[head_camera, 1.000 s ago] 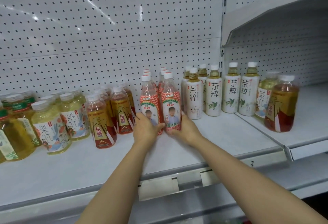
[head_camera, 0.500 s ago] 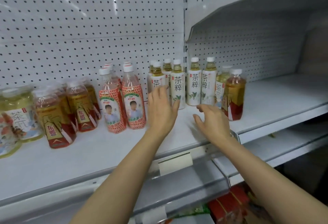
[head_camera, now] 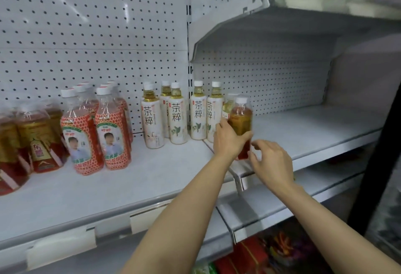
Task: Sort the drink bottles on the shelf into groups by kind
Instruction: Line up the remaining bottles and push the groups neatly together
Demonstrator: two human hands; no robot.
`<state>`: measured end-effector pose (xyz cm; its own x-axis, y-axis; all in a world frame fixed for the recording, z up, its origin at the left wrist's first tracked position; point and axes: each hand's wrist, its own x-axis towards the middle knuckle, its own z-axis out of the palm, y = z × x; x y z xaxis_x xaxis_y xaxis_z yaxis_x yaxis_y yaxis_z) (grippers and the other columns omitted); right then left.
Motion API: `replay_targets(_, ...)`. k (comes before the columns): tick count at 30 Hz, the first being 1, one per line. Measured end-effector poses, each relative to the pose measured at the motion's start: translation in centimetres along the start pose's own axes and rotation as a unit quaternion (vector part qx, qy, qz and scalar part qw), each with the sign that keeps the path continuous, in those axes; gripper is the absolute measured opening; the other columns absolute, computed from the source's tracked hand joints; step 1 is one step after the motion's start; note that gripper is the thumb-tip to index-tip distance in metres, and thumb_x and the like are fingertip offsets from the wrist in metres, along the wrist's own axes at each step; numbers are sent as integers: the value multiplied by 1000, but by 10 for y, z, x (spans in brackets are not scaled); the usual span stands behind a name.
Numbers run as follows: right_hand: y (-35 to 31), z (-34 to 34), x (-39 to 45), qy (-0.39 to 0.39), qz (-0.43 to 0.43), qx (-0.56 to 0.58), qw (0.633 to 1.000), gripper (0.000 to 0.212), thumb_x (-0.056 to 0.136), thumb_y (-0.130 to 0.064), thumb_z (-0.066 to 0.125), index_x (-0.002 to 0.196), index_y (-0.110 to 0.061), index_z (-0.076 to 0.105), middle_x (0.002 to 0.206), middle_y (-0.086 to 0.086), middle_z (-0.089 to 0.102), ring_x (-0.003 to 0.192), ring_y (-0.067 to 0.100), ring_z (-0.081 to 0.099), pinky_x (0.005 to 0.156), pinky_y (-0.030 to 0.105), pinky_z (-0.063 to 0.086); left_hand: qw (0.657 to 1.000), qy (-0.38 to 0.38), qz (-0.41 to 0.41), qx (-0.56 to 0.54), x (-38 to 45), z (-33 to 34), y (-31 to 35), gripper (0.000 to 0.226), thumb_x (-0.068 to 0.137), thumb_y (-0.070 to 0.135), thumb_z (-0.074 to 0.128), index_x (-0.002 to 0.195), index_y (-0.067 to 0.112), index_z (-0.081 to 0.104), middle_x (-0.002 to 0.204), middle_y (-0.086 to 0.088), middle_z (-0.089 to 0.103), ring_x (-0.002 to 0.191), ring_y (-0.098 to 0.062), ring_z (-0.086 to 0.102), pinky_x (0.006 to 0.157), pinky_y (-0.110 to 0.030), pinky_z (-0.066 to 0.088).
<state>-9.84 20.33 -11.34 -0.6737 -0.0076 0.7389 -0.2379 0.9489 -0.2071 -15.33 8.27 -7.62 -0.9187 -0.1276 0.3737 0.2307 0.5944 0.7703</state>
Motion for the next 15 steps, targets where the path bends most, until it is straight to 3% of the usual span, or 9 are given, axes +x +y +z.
replay_targets(6,11,15,5,-13,9,20,1000,17,84,-18,66,99,-12,69,90,6,71,85,28,64,69,35,49,1000,-24,-15,-4,9,8,-11,76,74,57,76,124,8,48,117,-9,57,107,-28,59,86,-41,51)
replay_targets(9,10,25,7,3,70,67,995,17,88,-13,58,103,-14,67,97,4,69,91,26,62,71,35,48,1000,-19,0,-9,6,3,-14,72,73,56,77,119,8,49,111,-7,59,101,-27,60,82,-41,52)
replay_targets(12,12,34,16,55,180,164,968,17,91,-11,51,106,-12,60,108,6,62,99,27,58,76,37,45,999,9,-2,-38,-4,-8,-20,66,72,49,81,112,11,45,105,-4,61,94,-23,60,76,-34,50)
replay_targets(15,17,48,38,23,214,265,940,32,89,-21,61,117,-7,52,118,10,54,109,29,54,88,39,45,996,53,-10,-69,-16,-27,-32,64,69,44,82,109,15,41,101,0,62,91,-21,63,76,-35,52)
